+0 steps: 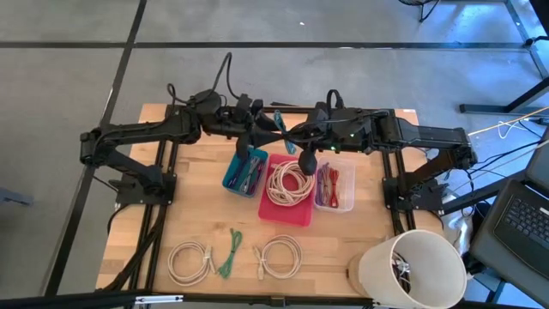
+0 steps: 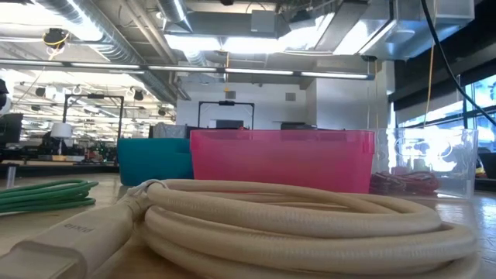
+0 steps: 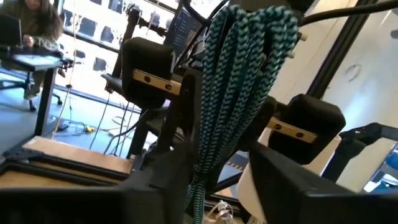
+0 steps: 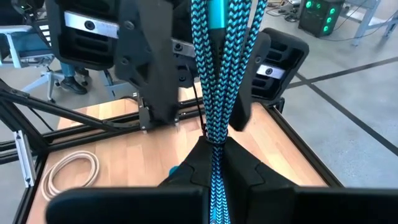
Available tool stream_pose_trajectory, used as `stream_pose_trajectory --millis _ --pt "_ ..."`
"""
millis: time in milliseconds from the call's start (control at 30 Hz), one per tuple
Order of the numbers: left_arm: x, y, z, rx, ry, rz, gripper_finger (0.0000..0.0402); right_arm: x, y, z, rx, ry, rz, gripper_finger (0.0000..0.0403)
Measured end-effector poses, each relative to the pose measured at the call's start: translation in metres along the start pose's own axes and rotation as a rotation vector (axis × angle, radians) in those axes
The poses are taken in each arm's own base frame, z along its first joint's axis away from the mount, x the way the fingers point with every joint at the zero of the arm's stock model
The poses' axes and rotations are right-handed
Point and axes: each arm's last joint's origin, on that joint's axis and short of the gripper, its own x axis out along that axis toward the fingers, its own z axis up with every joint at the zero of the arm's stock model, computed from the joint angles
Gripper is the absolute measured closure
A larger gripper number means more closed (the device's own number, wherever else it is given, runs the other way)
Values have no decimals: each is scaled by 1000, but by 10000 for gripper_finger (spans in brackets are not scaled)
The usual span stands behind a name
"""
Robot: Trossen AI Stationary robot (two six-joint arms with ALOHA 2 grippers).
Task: Pick & Place USB Port
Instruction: Put the blue and black charger cable into the blue bin
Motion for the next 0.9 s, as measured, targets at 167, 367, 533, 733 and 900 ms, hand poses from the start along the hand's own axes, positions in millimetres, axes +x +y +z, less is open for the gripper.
stream_pose_trajectory --millis 167,367,533,733,900 --pt "0 -1 3 37 -24 -16 366 0 0 1 7 -6 5 388" --pt "0 -2 3 40 -27 -30 385 -1 1 2 9 -10 25 388" --pt "0 -2 3 39 -27 -36 387 -1 1 2 3 -13 19 362" --pt "0 -3 4 33 -27 -53 389 0 0 0 -75 3 5 206" --pt "0 -2 3 26 -16 -46 390 -3 -5 -3 -99 22 -134 95"
